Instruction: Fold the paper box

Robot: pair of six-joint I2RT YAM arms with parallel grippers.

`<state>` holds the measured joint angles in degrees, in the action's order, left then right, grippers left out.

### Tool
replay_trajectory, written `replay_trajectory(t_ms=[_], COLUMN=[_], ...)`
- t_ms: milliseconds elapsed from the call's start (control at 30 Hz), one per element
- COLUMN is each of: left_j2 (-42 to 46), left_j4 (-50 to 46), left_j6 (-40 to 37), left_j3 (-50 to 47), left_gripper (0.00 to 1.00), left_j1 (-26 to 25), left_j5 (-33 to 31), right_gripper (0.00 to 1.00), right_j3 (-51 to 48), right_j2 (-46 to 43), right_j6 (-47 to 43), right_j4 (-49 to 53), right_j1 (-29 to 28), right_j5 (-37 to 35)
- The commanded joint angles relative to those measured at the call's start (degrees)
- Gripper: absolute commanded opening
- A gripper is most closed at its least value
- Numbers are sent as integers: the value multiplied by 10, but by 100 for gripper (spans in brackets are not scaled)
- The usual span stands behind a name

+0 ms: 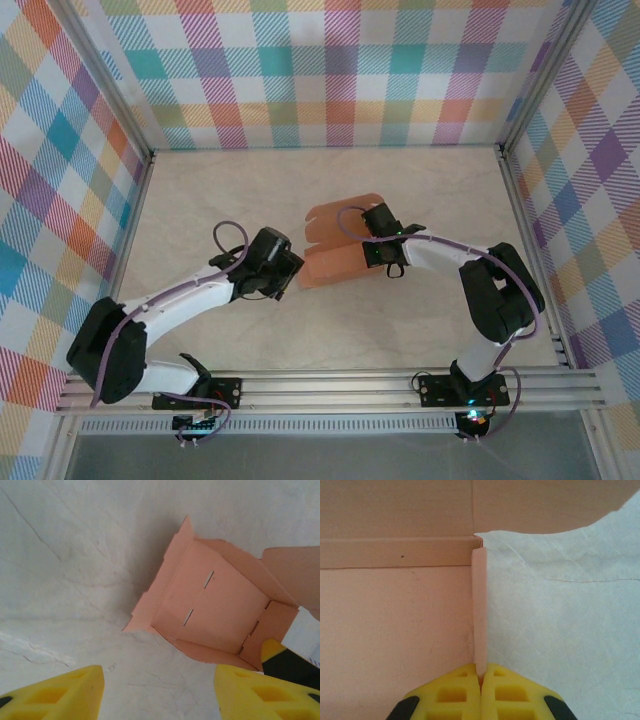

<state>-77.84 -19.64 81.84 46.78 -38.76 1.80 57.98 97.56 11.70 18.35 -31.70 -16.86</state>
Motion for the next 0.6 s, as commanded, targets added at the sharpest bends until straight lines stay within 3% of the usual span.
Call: replay_trajectory(t_ms=[0, 200, 567], left_j2=[-41, -105, -179], left_j4=[32, 82, 89], left_j6=[88, 134, 127], left_j3=[16, 46, 97], left_gripper=[56, 55, 56], left_j1=[-16, -39, -45], left_j5=[33, 49, 59], right_gripper=[0, 0, 0], right_j3=[0, -4, -13], right_j2=[-13, -14, -25], right_j6=[13, 10, 6], right_j4=[10, 6, 1], right_j1=[4, 4, 6], right_j5=[5, 10, 10])
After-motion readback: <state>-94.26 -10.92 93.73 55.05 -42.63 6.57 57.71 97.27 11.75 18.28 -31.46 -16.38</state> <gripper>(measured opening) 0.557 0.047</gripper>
